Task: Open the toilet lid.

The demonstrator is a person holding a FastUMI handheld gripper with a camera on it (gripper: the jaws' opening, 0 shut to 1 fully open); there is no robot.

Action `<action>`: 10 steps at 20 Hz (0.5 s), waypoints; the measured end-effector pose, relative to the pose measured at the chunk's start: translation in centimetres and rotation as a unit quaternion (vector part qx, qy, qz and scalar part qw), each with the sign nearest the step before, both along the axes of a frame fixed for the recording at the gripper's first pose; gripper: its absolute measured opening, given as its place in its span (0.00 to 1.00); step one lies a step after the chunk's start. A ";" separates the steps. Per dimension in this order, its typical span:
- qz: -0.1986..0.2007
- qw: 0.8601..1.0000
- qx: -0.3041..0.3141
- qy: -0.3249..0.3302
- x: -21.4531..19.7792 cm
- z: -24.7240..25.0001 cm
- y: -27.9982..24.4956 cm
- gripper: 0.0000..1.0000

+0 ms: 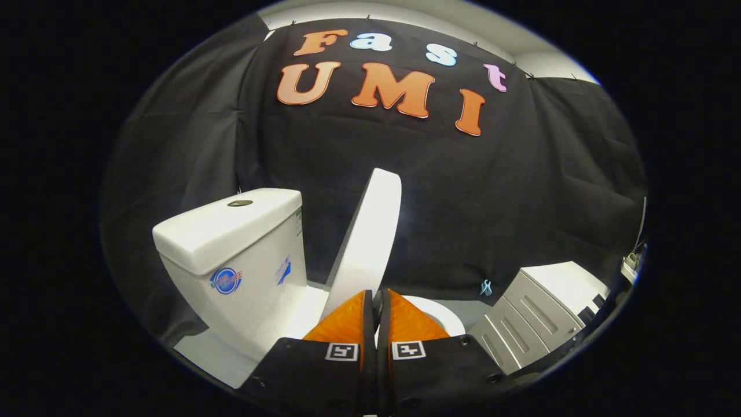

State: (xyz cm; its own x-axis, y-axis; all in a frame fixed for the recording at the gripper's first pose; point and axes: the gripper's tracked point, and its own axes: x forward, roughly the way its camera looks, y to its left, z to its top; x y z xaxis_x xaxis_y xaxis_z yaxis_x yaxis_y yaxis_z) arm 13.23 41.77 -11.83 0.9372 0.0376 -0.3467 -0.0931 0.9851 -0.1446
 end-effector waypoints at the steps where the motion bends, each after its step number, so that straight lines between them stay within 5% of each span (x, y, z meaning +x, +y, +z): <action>1: 0.006 1.000 0.004 -0.001 0.0 0.1 0.8 0.08; 10: 0.045 0.999 0.006 -0.012 -0.4 0.9 7.3 0.07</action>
State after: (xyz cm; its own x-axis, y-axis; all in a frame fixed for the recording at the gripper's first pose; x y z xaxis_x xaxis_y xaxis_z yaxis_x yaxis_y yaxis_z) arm 12.79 49.07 -10.94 0.9379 0.1252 -0.3235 -0.1773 0.9746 -0.1367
